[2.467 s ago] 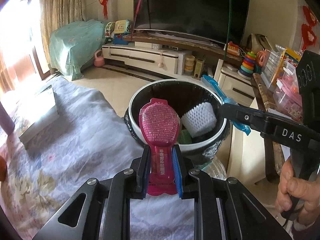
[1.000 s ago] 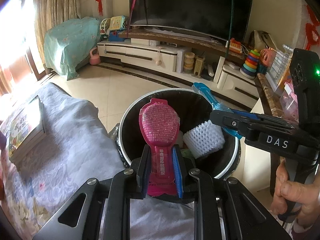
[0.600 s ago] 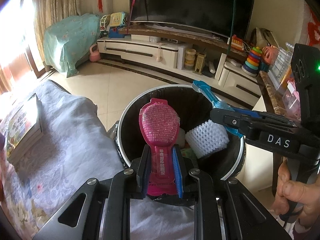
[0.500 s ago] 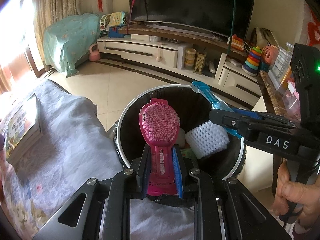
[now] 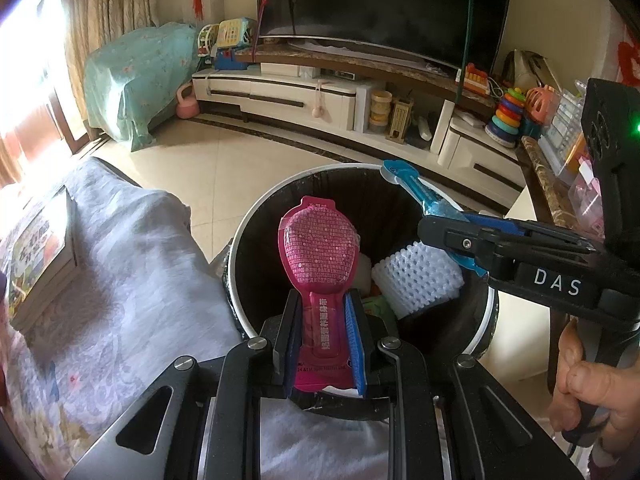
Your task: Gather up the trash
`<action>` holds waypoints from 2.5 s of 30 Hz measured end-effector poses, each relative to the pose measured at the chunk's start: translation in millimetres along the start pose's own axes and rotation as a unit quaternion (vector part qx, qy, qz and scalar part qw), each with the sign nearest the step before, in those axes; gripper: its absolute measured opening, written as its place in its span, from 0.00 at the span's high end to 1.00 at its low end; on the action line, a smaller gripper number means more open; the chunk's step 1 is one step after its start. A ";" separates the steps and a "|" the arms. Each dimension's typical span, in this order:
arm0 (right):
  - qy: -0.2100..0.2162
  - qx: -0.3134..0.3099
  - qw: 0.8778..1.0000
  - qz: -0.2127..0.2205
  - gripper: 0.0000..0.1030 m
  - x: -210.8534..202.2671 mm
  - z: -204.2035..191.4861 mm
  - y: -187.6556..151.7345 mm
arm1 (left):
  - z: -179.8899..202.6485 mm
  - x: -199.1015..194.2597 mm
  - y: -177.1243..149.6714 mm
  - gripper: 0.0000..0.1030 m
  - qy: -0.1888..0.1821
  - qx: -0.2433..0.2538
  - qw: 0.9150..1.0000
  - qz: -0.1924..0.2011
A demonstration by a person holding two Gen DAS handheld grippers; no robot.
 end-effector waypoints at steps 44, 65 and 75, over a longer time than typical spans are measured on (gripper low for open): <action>0.030 0.049 0.998 0.008 0.28 -19.8 1.5 -4.7 | -5.3 -25.5 -14.2 0.41 0.012 -0.014 1.000 0.013; 0.062 0.052 0.996 0.048 0.03 -77.6 -43.3 -66.6 | -4.4 -110.7 -98.6 0.28 0.010 -0.035 0.997 0.066; 0.067 0.049 0.993 0.080 0.03 -103.5 -56.7 -111.9 | -5.4 -144.0 -169.9 0.27 0.011 -0.060 0.995 0.082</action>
Point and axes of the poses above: each gripper's, at about its wrist camera, not at the fingertips, and x roughly the way its jaws point, z to its right, y to its top, the point moved 8 cm from there along x, roughly the way its jaws point, and after that the axes turned 3 degrees about -z, right-handed, at the moved point
